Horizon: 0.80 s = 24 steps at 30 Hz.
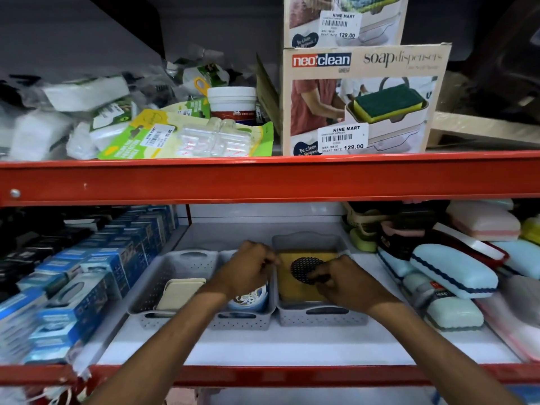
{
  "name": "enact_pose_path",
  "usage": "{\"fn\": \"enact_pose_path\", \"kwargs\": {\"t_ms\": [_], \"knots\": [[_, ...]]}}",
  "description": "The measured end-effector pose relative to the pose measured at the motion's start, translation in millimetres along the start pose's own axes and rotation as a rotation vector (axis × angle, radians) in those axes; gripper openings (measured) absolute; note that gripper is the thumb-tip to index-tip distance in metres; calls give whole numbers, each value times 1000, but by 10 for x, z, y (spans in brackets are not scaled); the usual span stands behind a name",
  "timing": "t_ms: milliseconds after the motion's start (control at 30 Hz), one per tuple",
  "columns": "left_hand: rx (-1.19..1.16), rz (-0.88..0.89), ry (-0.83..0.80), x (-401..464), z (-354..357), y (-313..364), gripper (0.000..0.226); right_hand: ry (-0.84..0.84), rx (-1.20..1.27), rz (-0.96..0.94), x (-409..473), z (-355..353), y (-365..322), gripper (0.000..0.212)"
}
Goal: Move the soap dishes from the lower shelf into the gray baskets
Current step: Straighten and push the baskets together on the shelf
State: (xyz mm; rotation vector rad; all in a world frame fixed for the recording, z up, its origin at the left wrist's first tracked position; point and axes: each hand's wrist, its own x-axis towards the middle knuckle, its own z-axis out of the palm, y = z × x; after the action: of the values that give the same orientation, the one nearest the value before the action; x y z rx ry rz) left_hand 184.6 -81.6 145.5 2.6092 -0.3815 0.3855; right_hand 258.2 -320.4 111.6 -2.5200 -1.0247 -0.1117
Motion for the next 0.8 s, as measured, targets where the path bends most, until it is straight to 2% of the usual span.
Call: {"fn": "enact_pose_path", "kwargs": {"t_ms": [67,200,267,467,600,800], "knots": [[36,-5,26,-109,-159,-153,34,10,11,-83,51,59,-228,32],[129,-117,-92,-363,-200,-350,38,-84,-44,-200,168,197,-723,42],[126,-149,-133,-447,-168,-389,39,-140,-109,-197,222,285,-841,47],[141,-206,-210,-511,-175,-391,44,-108,-139,-167,270,405,-879,44],[155,-195,-204,-524,-180,-361,39,-152,-152,-127,209,406,-969,48],[98,-211,-186,-658,-365,-434,35,-157,-144,-77,181,386,-1077,40]]}}
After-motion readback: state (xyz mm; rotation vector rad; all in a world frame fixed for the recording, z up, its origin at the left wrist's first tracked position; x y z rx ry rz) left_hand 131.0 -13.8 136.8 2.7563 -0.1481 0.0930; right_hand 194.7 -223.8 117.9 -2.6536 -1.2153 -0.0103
